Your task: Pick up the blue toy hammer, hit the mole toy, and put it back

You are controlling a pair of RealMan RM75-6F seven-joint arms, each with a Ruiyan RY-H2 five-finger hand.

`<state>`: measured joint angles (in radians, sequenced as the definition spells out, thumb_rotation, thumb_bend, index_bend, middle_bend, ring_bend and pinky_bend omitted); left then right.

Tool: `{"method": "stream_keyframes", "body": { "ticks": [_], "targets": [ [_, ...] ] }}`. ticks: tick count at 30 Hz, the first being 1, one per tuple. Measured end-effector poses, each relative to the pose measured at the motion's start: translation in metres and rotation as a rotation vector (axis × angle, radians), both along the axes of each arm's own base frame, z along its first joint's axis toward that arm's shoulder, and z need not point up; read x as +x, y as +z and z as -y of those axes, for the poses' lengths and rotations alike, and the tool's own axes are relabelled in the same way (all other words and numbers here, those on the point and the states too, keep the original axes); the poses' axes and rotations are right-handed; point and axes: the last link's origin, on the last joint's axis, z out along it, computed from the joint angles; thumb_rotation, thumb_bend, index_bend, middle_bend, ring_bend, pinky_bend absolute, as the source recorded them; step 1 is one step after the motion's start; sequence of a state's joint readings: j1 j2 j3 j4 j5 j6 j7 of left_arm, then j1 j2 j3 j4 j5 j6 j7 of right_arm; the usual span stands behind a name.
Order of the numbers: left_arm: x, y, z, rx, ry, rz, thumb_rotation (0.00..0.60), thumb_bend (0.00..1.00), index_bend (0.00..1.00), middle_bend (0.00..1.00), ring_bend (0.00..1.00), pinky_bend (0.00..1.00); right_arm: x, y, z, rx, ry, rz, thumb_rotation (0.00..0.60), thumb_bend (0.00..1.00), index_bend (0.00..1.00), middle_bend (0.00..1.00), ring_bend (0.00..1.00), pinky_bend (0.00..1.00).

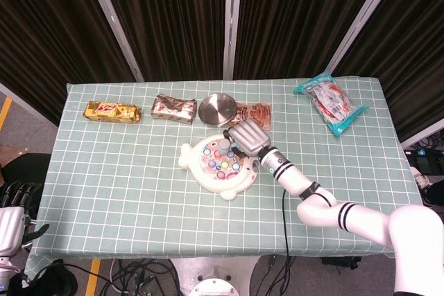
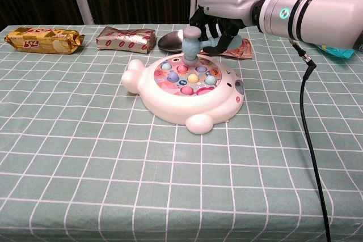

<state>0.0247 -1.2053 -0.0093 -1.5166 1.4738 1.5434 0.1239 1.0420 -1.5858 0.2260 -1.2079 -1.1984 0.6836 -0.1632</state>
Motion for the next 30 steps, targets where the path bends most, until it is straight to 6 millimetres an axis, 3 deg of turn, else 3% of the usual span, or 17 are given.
{"method": "stream_keyframes", "body": {
  "ticks": [7,13,18,30],
  "targets": [
    [-0.001,-0.001,0.0,-0.002,0.005,0.002,0.6,0.03,0.18,0.16,0.07,0.01,0.005,-0.015,0.002,0.027,0.006,-0.02,0.6,0.55,0.66,0.63,0.5,0.59],
    [-0.001,0.0,0.001,0.002,0.002,0.002,0.6,0.03,0.17,0.16,0.07,0.01,0.004,-0.004,0.001,0.005,0.009,0.011,0.6,0.55,0.66,0.63,0.5,0.59],
    [0.002,0.0,0.0,-0.002,-0.011,0.001,0.6,0.03,0.17,0.16,0.07,0.01,-0.01,0.008,-0.003,-0.007,-0.004,0.005,0.6,0.55,0.66,0.63,0.5,0.59],
    [0.001,0.0,0.002,-0.003,0.001,-0.002,0.6,0.03,0.17,0.16,0.07,0.01,-0.018,0.001,-0.004,0.009,-0.025,-0.011,0.6,0.55,0.66,0.63,0.5,0.59]
  ]
}}
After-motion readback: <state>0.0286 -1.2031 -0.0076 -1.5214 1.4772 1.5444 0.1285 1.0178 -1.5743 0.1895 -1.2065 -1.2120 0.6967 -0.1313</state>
